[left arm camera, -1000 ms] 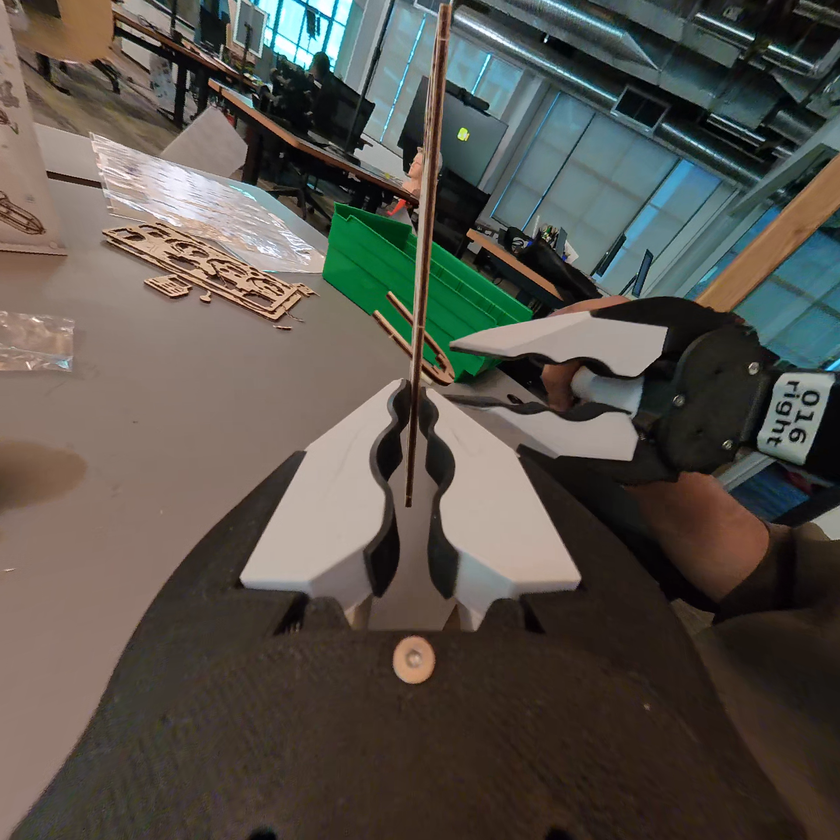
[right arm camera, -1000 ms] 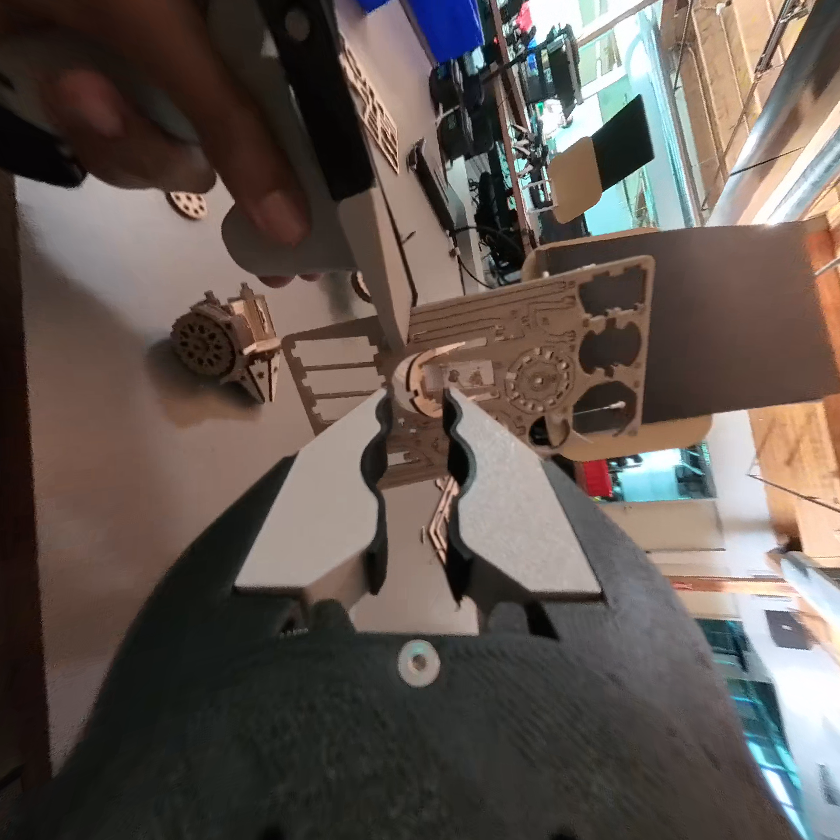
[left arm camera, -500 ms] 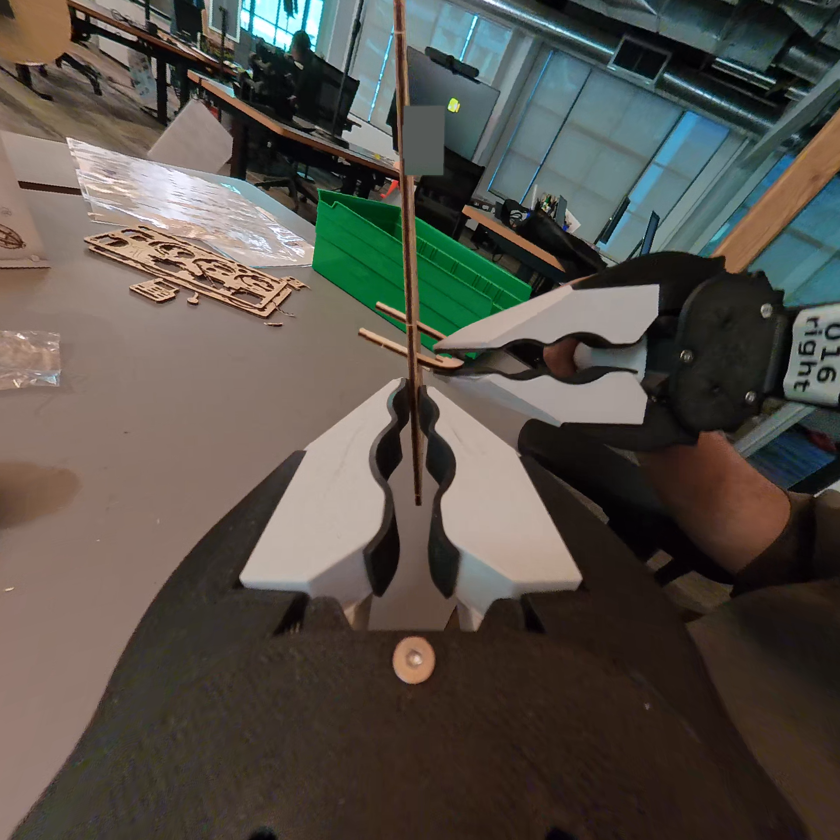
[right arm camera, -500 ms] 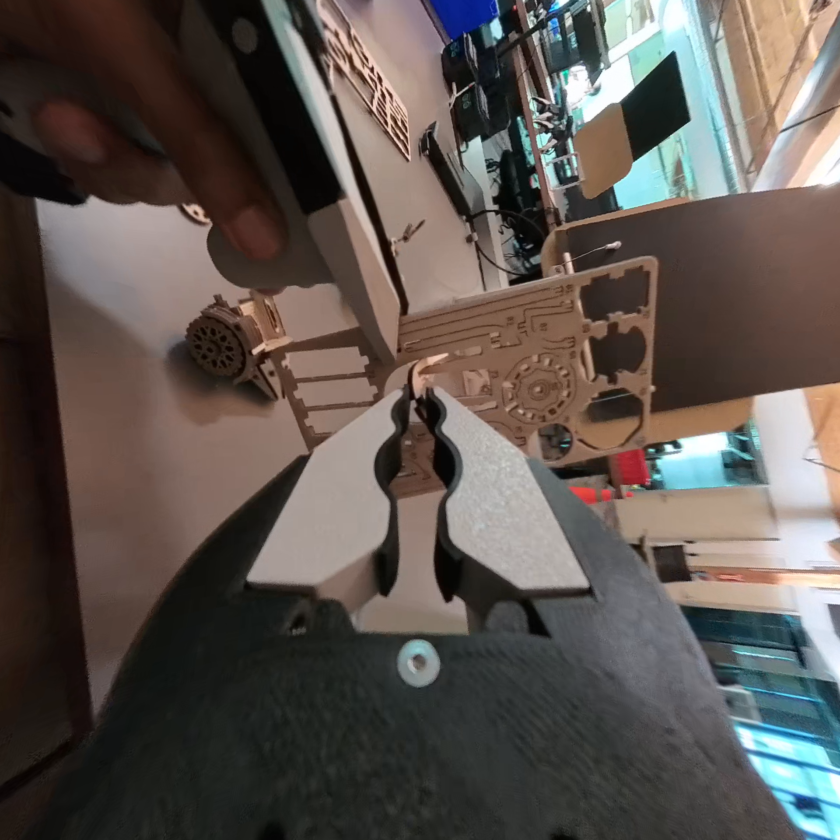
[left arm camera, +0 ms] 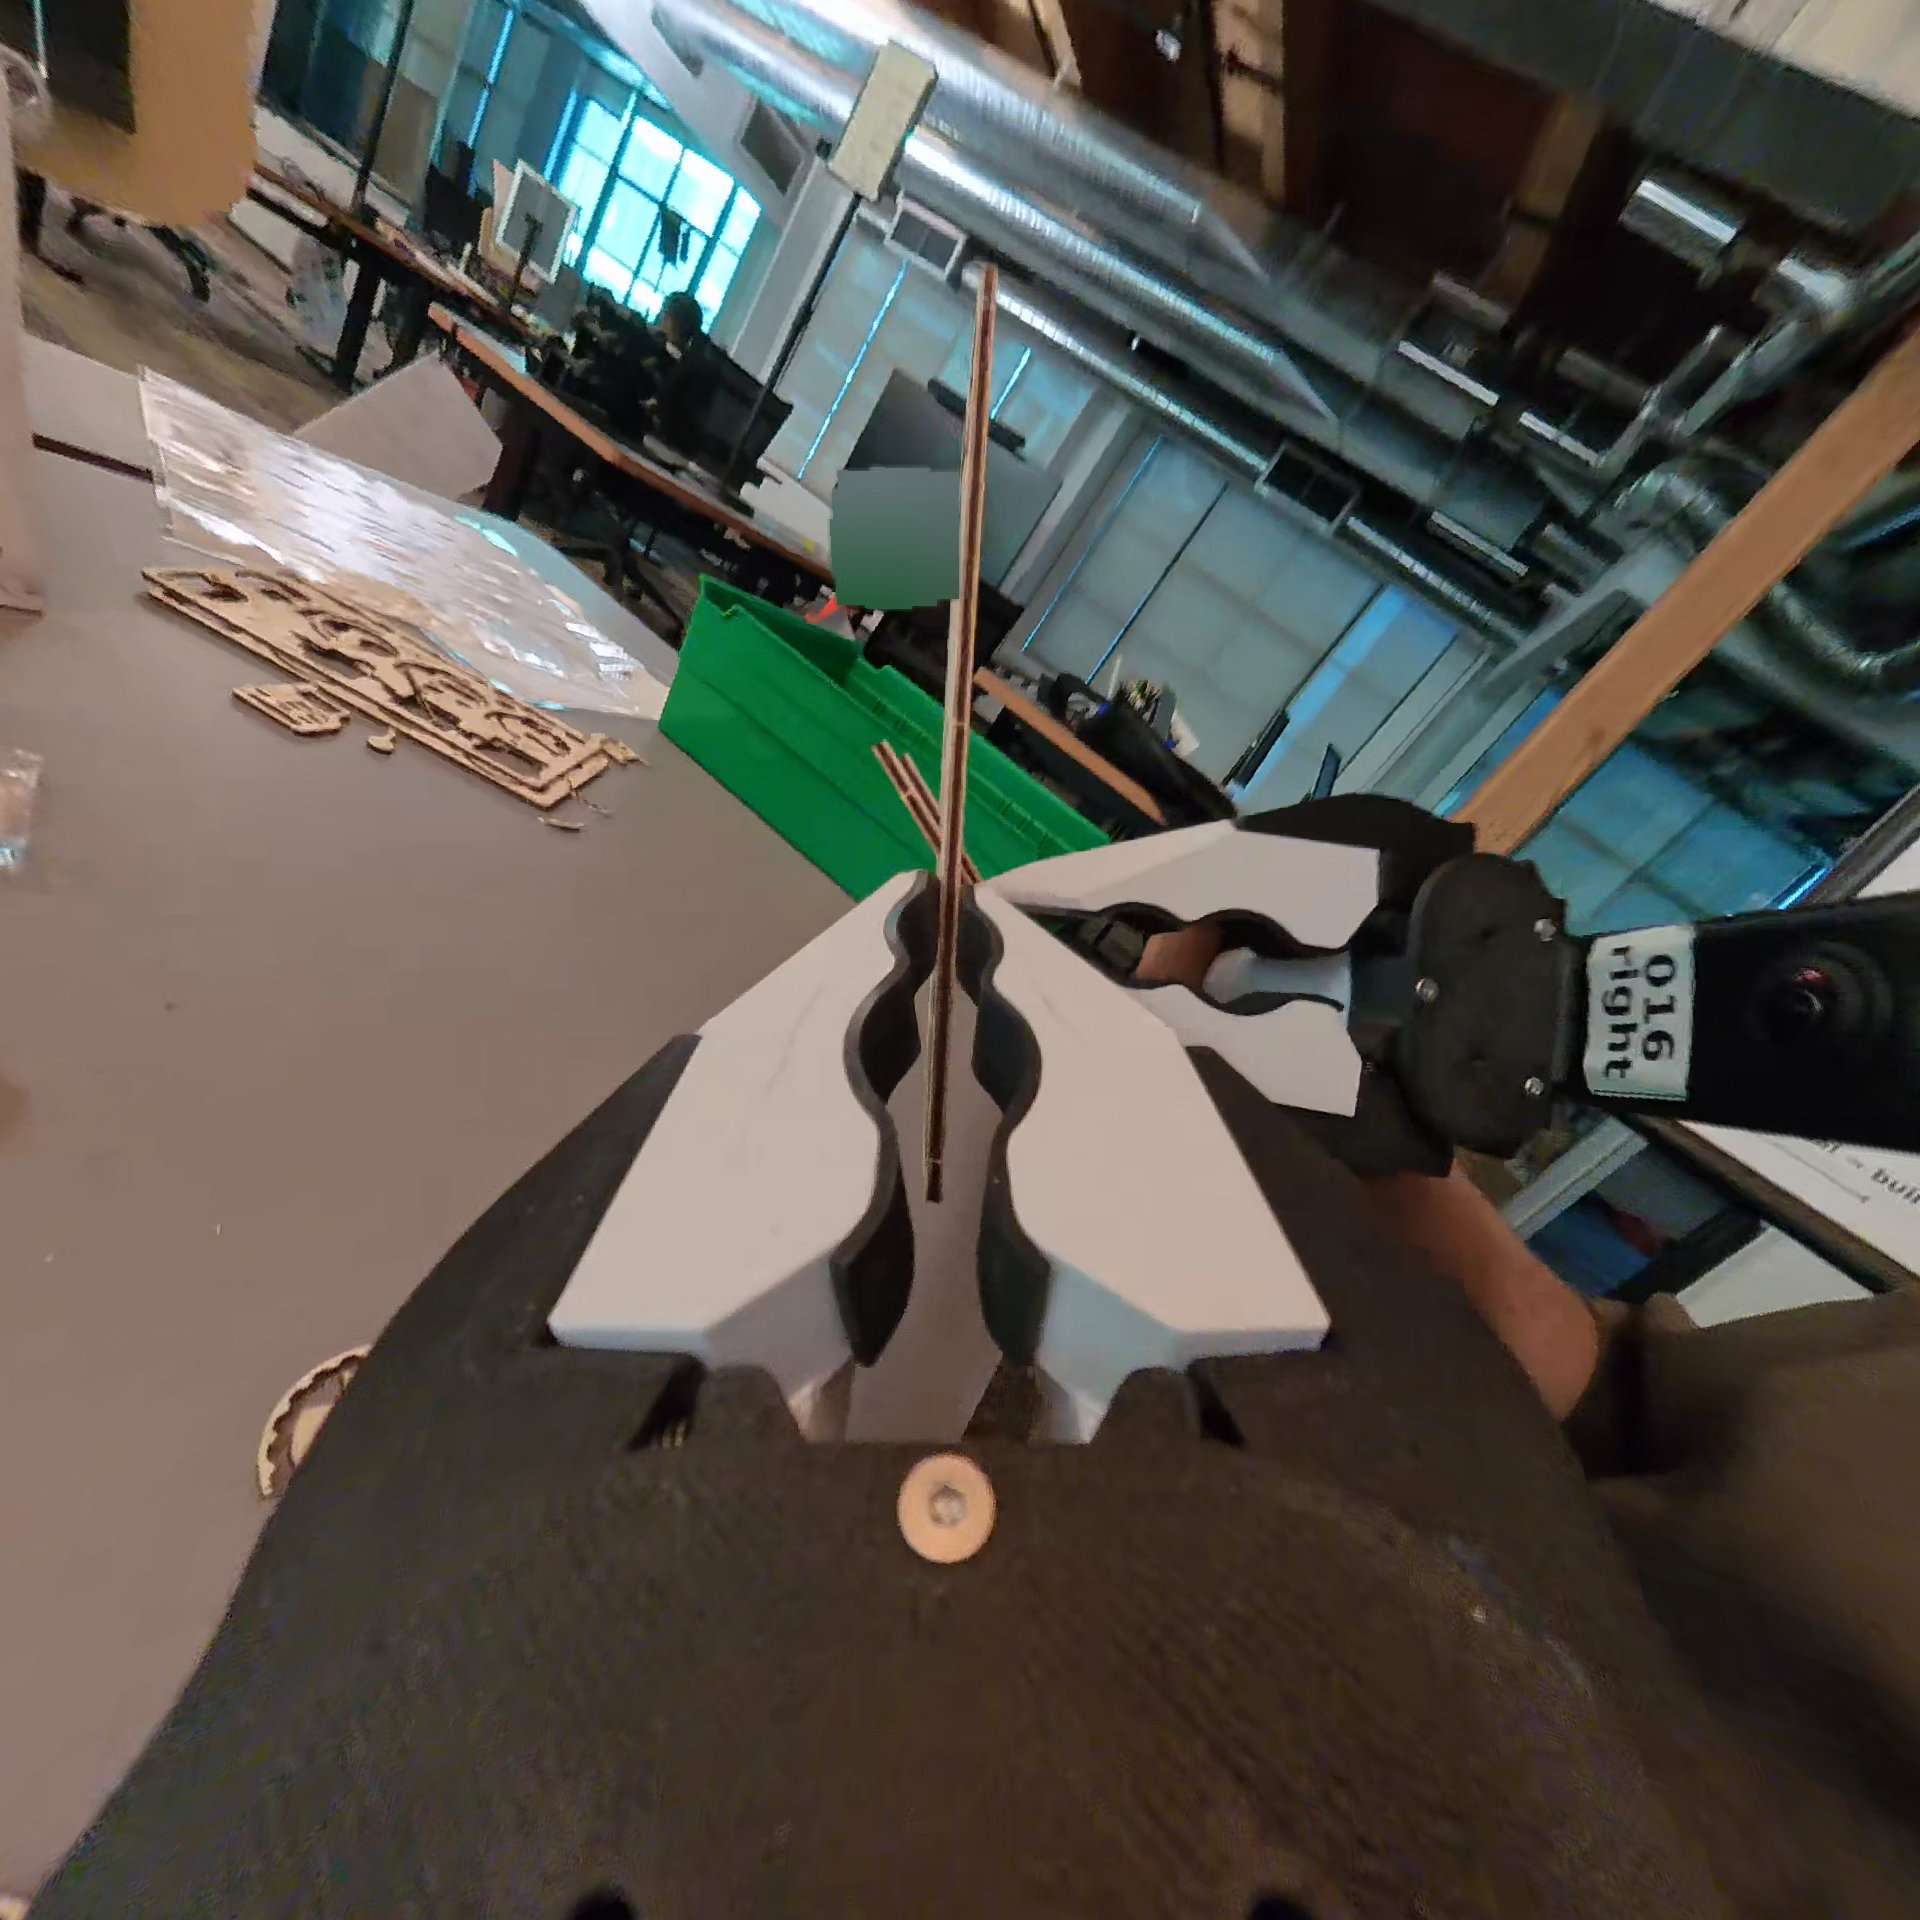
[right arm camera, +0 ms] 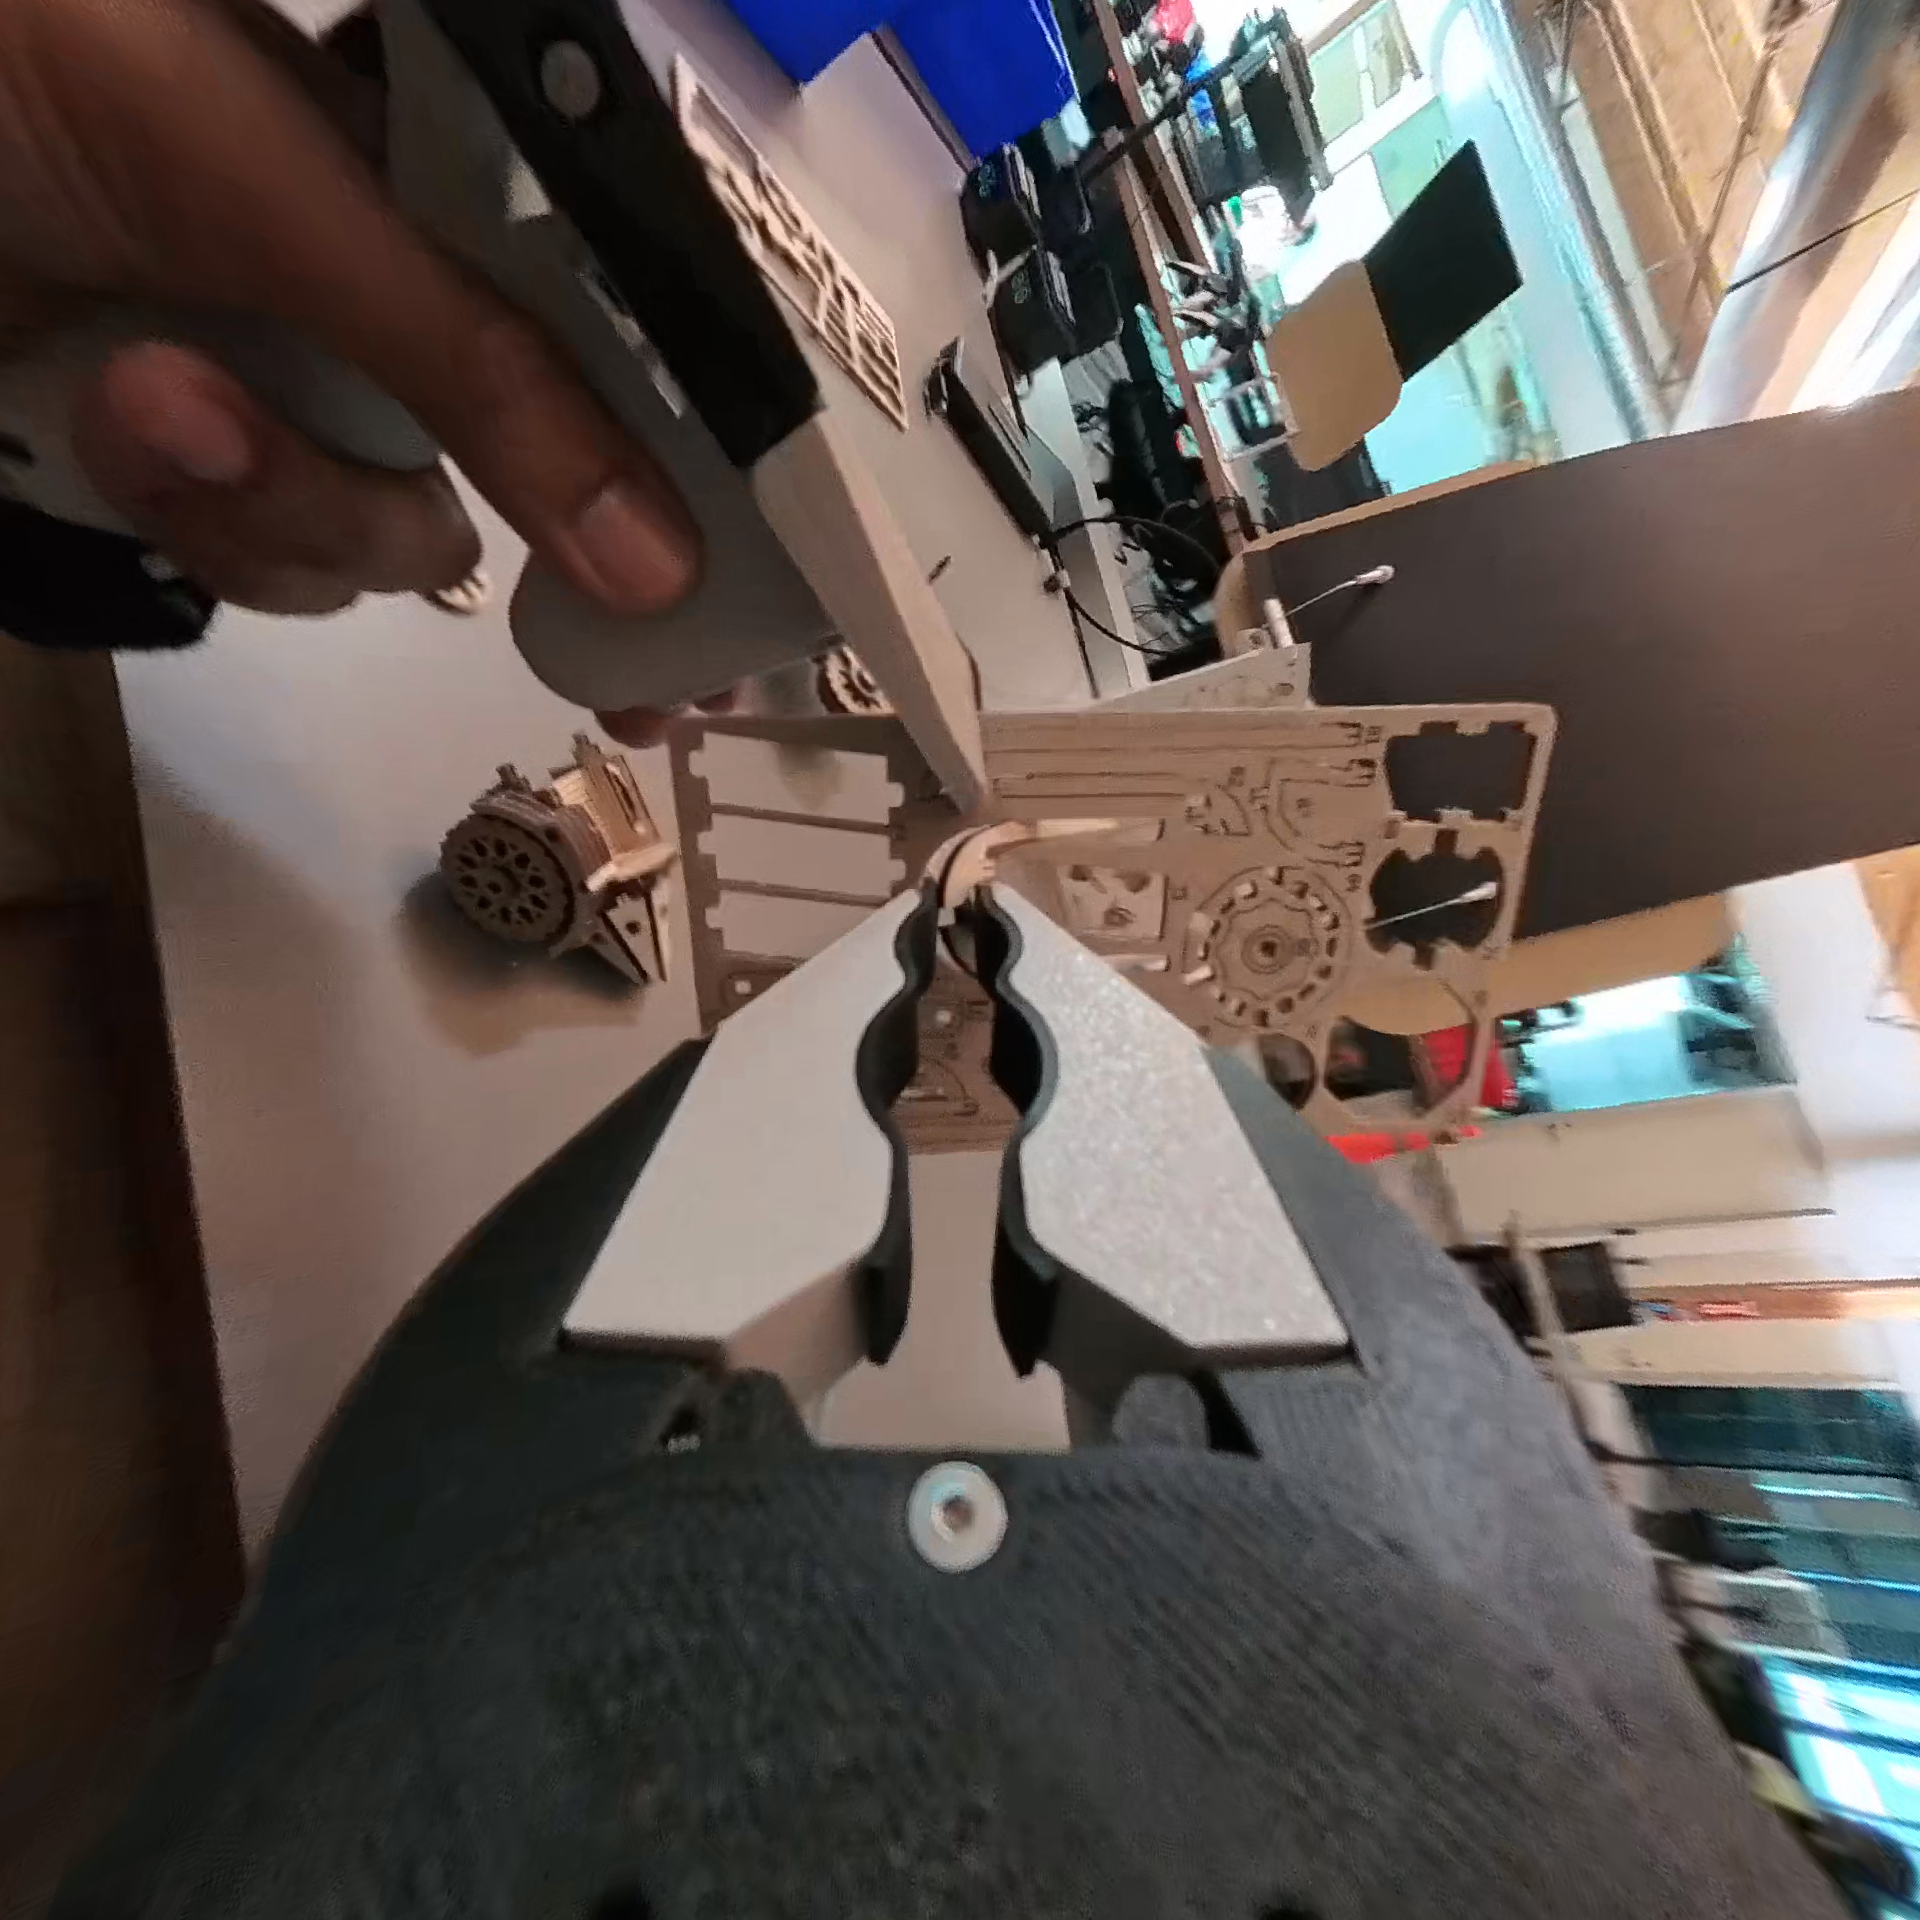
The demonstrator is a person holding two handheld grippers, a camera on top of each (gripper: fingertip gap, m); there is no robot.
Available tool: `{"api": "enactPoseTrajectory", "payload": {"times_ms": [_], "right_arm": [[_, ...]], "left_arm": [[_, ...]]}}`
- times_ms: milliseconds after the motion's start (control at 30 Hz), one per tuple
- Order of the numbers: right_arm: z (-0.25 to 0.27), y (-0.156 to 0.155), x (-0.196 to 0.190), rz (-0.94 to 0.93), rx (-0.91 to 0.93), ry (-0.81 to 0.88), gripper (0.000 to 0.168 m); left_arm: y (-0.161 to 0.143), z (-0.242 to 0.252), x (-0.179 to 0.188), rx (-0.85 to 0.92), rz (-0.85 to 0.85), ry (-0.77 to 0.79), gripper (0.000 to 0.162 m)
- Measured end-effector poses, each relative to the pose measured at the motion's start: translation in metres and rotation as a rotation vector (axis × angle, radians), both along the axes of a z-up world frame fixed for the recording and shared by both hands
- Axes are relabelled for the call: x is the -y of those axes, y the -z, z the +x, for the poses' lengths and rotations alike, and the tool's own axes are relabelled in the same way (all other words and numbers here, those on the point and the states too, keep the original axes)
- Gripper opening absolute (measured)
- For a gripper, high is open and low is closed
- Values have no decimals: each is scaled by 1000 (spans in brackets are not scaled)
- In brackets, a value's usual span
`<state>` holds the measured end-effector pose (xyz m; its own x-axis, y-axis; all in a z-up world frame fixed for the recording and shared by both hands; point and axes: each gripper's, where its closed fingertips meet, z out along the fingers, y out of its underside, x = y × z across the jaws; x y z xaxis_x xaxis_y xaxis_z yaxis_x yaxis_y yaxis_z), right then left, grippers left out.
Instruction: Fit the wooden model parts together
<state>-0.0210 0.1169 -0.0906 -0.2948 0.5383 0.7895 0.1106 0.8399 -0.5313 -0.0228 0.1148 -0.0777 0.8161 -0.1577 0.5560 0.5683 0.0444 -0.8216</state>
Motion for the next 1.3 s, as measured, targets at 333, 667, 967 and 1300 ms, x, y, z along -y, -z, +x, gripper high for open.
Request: {"api": "enactPoseTrajectory", "payload": {"times_ms": [333, 667, 967, 1300], "right_arm": [[1, -2, 10, -241, 57, -58, 6], [4, -6, 15, -465, 111, -121, 6], [8, -5, 26, -443, 140, -161, 6], [20, -56, 12, -735, 2, -258, 36]], "left_arm": [[-6, -3, 4, -43, 28, -36, 0], [-12, -3, 6, -45, 62, -58, 0], [-17, -2, 7, -10, 90, -33, 0], [-22, -7, 13, 40, 134, 7, 0]]}}
